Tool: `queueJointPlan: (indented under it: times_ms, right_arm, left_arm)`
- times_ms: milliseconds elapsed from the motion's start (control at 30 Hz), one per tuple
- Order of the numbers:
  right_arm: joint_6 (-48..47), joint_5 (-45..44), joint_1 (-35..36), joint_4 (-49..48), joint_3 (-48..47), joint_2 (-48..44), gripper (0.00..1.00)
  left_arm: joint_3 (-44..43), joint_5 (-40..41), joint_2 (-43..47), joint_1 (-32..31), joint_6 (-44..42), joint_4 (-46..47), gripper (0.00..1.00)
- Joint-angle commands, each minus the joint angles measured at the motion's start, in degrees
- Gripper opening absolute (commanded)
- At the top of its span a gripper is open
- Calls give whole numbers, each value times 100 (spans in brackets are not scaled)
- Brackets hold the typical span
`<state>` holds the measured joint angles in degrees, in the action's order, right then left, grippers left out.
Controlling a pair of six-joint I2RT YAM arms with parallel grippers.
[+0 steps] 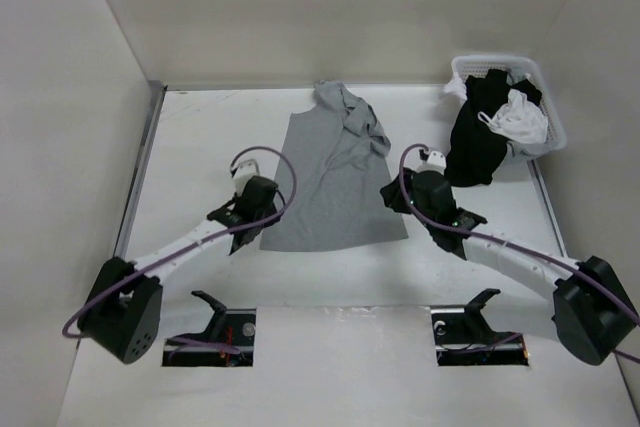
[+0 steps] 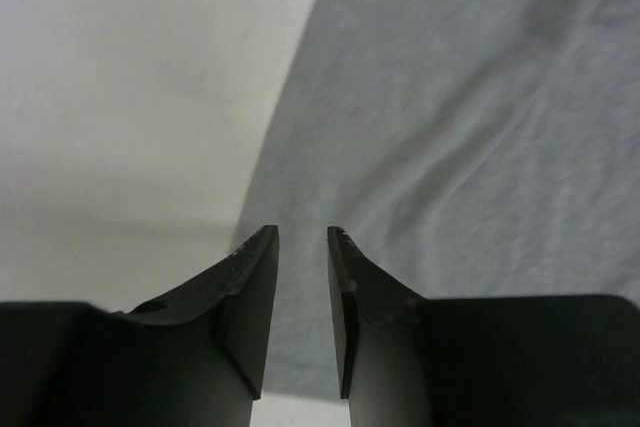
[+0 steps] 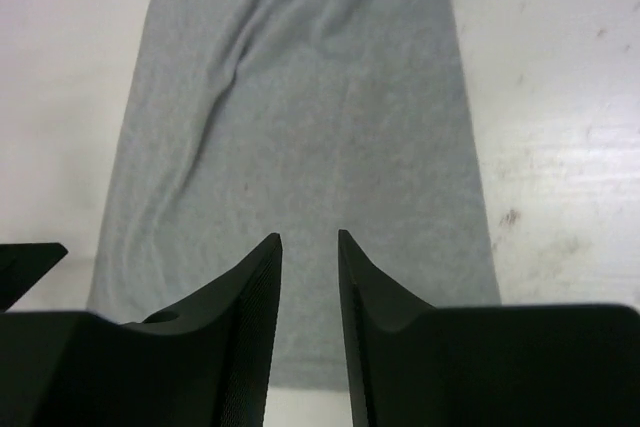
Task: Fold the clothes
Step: Flatten the tank top out
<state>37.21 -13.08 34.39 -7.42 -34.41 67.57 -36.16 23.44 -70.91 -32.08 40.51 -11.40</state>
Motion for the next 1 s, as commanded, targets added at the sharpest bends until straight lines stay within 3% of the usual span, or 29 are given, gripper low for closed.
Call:
queueJointPlan:
  times_ms: [0,133,333,667,967]
  right_arm:
    - [75,51,344,-67,364,-191,32]
    - [190,157,476,-137,593,-306,33]
    - [199,174,608,-224,620,-183,38]
    - [401,95,538,-269,980,-560,45]
    - [778,-177,12,161,1472,-1254,54]
  left_arm:
    - [679,-558,762,118,1300,-705,29]
    - [1006,-1140,1044,162,1687,-968,30]
    - [1207,-876,1308,224,1688,-1453,30]
    - [1340,-701,1115,154,1662,-1313,30]
    - [1209,-640,1184,197,1372,-1004,6]
